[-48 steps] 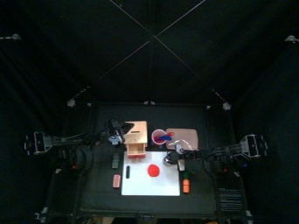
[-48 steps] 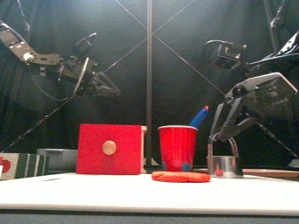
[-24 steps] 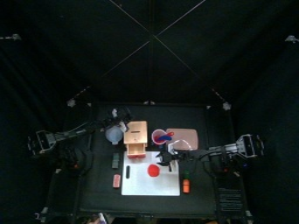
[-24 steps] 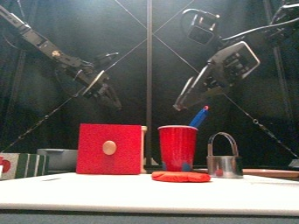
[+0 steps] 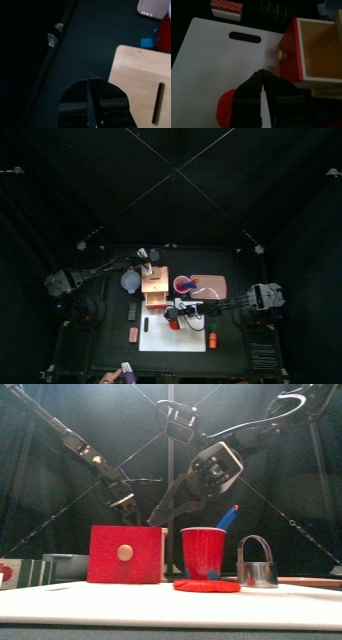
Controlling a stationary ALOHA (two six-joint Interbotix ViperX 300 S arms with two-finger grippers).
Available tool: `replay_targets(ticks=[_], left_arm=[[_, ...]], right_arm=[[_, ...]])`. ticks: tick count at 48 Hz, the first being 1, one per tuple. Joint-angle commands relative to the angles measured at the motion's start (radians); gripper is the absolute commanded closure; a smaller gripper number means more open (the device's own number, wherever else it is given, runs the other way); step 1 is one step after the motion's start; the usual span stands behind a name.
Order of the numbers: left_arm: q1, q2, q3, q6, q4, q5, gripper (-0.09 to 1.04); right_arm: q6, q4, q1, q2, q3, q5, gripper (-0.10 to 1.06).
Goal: Get the cutter from the drawer then cut the dough then place the extra dough in the bowl
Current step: Shut the drawer
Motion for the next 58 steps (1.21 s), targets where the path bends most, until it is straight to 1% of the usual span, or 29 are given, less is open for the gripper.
replay_targets(ticks=[1, 14, 19, 24, 37, 44, 58], left_arm=[[0.011, 0.025, -0.054, 0.077, -0.081, 0.031, 0.55], [0.035, 0.057, -0.063, 0.321, -0.311, 0.064, 0.55], [0.04, 0.063, -0.063, 0.382, -0.368, 0.063, 0.55], [0.041, 0.072, -0.063, 0.422, -0.405, 0.063, 0.55], [0.037, 0.084, -0.063, 0.436, -0.411, 0.052, 0.55], [0.035, 0.084, -0.064, 0.44, -0.403, 0.032, 0.55], [0.034, 0.086, -0.066, 0.44, -0.379, -0.017, 0.55]], right_arm=[[0.002, 0.0, -0.005, 0.029, -0.075, 0.009, 0.61], [-0.008, 0.0, -0.011, 0.158, -0.227, 0.117, 0.61], [-0.009, 0.0, -0.023, 0.19, -0.27, 0.144, 0.61], [-0.009, -0.014, -0.038, 0.215, -0.305, 0.17, 0.61], [0.002, -0.092, -0.091, 0.268, -0.399, 0.224, 0.61], [0.003, -0.098, -0.127, 0.296, -0.446, 0.23, 0.61], [0.002, -0.104, -0.175, 0.334, -0.529, 0.225, 0.61]])
